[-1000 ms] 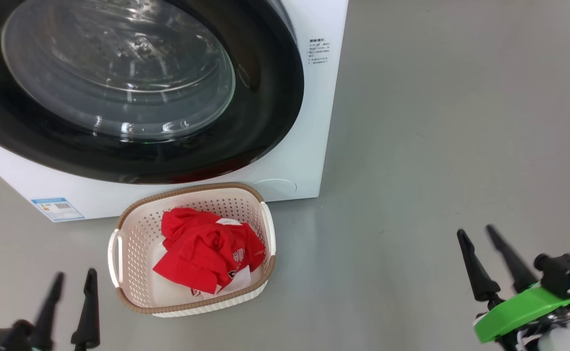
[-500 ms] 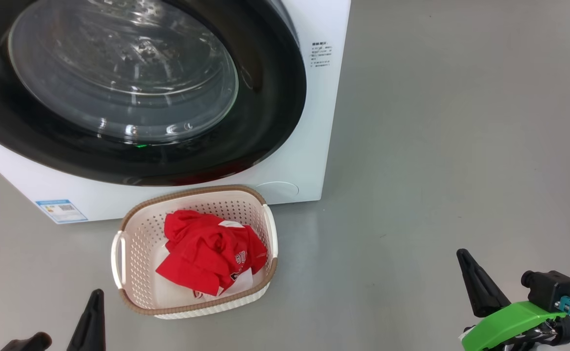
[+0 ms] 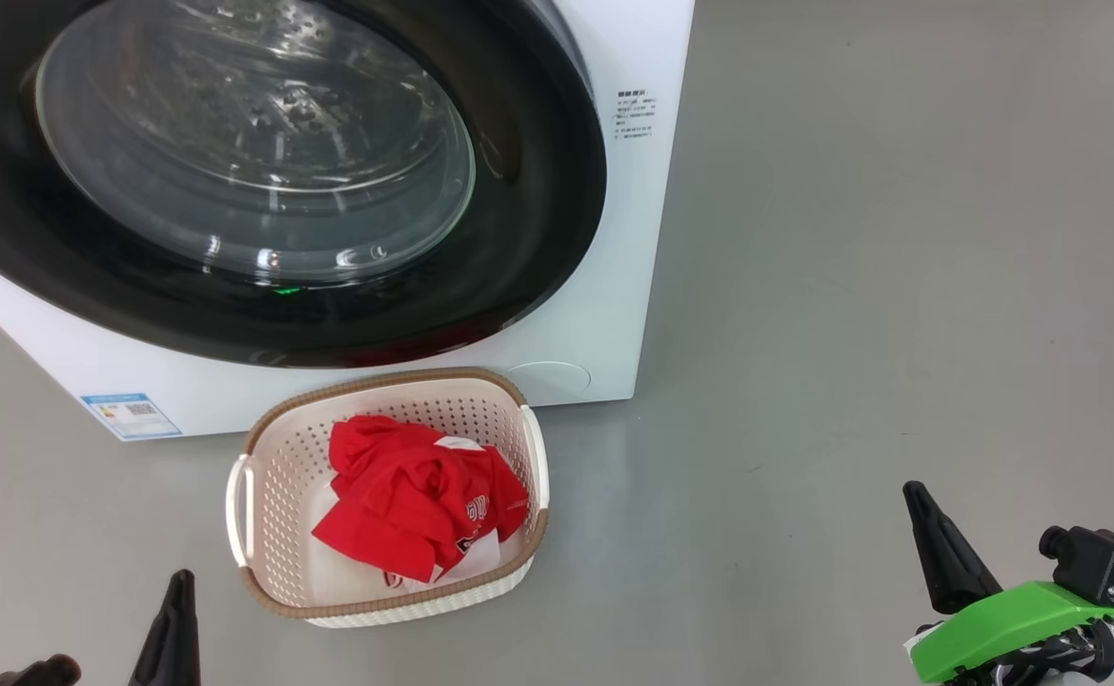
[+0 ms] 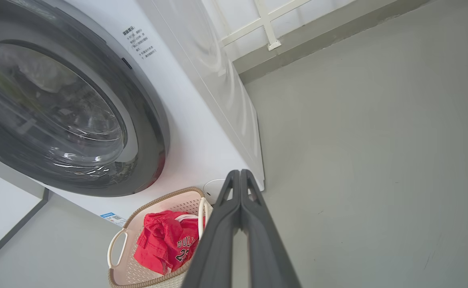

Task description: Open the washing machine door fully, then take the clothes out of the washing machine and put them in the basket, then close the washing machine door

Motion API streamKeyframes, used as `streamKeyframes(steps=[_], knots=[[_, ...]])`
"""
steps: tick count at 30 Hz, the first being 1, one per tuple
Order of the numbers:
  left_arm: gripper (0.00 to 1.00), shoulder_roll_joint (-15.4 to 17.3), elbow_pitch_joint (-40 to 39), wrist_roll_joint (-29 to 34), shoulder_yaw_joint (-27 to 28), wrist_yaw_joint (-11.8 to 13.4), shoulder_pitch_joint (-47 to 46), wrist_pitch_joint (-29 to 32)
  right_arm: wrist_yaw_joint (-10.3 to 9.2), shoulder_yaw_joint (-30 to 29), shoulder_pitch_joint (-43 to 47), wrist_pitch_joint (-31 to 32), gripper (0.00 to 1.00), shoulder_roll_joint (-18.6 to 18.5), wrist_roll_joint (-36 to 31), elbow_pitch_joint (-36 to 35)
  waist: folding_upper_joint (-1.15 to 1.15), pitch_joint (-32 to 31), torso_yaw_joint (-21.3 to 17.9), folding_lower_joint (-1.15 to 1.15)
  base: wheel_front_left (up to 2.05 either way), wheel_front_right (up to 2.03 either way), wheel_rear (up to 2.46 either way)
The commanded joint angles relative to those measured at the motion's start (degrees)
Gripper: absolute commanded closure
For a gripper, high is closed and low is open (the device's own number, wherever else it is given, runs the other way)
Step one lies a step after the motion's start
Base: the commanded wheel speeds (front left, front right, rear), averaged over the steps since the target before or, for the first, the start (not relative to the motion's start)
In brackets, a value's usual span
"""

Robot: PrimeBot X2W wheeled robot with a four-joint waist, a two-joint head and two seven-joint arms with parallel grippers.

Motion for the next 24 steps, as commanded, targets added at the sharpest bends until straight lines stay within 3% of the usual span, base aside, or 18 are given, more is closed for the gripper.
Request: streamKeyframes(steps=[1,24], knots=[[1.00,0.6,-1.0,-1.5,1.1,0.0,-1.9,0.2,-0.02,-0.4,-0.5,0.3,1.00,-0.4,1.5,-1.7,0.00,-0.1,0.1,-0.01,0.00,0.00,0.00],[1.00,-0.5,-1.0,-14.1,2.6,-0.1,-3.1,3.8,-0.04,-2.6,-0.3,3.9,1.00,1.4,13.7,-2.9,0.00,-1.5,1.0,-0.01,0.00,0.00,0.00]])
